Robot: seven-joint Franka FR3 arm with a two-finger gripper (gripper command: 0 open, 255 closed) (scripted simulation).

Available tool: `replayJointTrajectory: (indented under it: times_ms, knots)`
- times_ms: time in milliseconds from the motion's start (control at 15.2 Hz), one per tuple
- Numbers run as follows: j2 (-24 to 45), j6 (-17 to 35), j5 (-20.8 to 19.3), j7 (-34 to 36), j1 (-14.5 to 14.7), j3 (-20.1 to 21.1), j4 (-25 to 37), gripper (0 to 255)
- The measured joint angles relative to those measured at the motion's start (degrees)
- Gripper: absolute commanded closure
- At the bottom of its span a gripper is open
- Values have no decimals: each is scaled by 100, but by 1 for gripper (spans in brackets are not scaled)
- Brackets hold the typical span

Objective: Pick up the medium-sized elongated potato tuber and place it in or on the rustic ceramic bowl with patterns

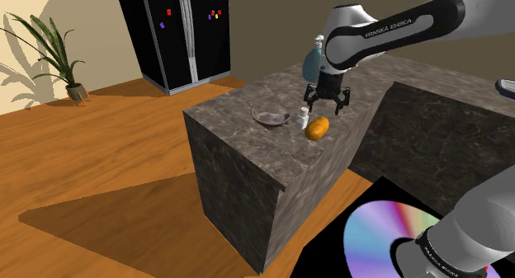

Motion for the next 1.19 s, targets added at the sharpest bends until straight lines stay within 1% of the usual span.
replayJointTrajectory:
  times_ms: [264,396,858,1188]
  knots:
    - [714,327,-226,940,-200,-117,274,0]
    - [900,400,-282,1197,-253,-176,357,0]
    - [1167,921,-381,1358,-276,-218,181,0]
    - [1187,982,-390,1367,-277,-228,178,0]
